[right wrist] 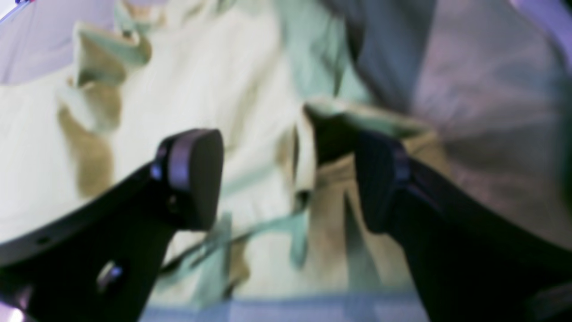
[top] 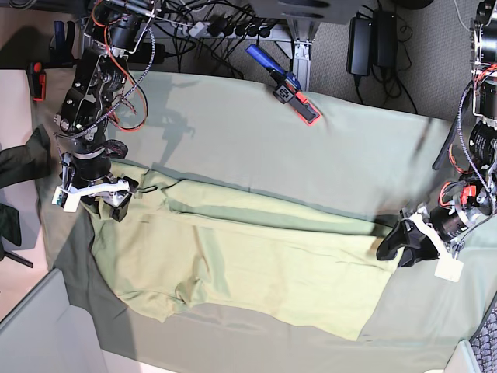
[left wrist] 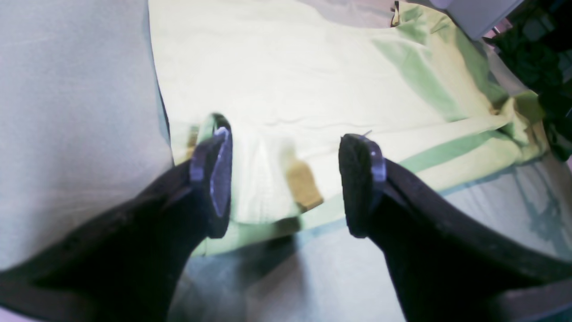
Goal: Fold the T-shirt properly
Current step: 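Lay the stretched shirt down and fold its side inward with both grippers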
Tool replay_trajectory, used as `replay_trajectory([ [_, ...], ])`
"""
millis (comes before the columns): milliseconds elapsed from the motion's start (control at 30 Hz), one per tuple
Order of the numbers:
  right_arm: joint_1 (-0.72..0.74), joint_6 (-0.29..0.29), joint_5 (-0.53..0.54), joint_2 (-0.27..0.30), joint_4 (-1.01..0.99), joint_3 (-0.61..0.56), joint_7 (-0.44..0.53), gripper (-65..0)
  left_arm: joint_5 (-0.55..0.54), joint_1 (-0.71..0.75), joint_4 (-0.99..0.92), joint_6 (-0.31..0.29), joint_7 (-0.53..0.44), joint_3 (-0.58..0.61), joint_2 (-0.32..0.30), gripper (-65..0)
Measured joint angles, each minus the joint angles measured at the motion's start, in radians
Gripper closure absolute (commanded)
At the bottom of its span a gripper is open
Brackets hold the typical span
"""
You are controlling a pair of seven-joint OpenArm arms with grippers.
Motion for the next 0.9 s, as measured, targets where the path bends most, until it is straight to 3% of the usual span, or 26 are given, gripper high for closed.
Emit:
replay_trajectory([
  [133, -0.003, 0.003, 0.049, -0.005, 0.105, 0.077, -0.156, -44.4, -0.113, 0.0, 0.063, 0.001, 0.205, -0.111, -0.005, -39.3],
  [200, -0.005, 0.003, 0.05, 0.0, 0.167, 0.145, -0.192, -44.4, -0.19, 0.006, 0.098, 0.001, 0.253, -0.166, -0.005, -39.3],
  [567, -0.161, -0.005, 0.149, -0.004, 0.132, 0.416, -0.192, -44.4, -0.24, 0.157, 0.139, 0.003, 0.261, -0.207, -0.02, -39.3],
  [900, -0.071, -0.002, 0.24, -0.005, -0.061, 0.426, -0.165, -44.3, -0.247, 0.166, 0.14, 0.003, 0.256, -0.207, -0.019, -39.3],
])
